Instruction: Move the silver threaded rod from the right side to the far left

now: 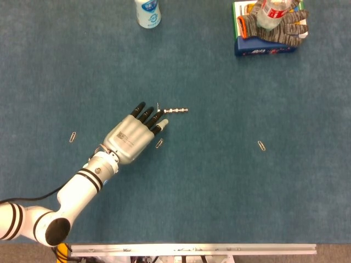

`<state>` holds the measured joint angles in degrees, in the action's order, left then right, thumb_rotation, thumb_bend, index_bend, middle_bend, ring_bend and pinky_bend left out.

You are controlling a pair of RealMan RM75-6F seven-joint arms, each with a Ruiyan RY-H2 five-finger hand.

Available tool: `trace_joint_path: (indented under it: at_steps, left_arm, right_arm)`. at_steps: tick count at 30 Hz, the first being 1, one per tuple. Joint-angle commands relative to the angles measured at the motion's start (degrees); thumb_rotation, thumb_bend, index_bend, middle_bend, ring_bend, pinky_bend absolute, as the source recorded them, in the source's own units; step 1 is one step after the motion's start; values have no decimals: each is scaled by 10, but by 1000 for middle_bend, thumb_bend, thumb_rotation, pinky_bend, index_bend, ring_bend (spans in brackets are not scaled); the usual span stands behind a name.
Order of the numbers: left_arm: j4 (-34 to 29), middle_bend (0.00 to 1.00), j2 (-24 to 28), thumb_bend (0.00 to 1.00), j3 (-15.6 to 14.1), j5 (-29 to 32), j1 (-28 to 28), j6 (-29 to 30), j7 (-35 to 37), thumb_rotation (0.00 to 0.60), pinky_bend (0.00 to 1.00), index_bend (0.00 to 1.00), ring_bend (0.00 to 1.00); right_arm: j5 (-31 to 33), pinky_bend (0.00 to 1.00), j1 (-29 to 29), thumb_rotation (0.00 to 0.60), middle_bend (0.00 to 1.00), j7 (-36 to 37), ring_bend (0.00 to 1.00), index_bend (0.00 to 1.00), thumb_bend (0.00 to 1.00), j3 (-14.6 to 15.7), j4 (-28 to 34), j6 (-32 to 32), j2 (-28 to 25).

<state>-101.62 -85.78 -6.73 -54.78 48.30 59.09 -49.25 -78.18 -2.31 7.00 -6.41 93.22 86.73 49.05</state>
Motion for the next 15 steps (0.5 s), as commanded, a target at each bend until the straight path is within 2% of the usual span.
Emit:
trace_joint_path:
  at_steps: [1,6,15]
  left_arm:
    - [-9,0,-5,658,21,18,-12,18,21,600,0,31,0]
    - [-16,0,-26,455,60,56,-26,46,50,600,0,105,0]
    - [-13,0,-66,407,110,111,-35,71,82,600,0,298,0]
  right_arm:
    - [0,0,-1,600,113,2,0,211,168,0,0,0,0]
    - [1,0,-1,600,113,5,0,211,169,0,-1,0,0]
    - [5,0,-3,600,113,12,0,211,169,-2,-2,3,-4]
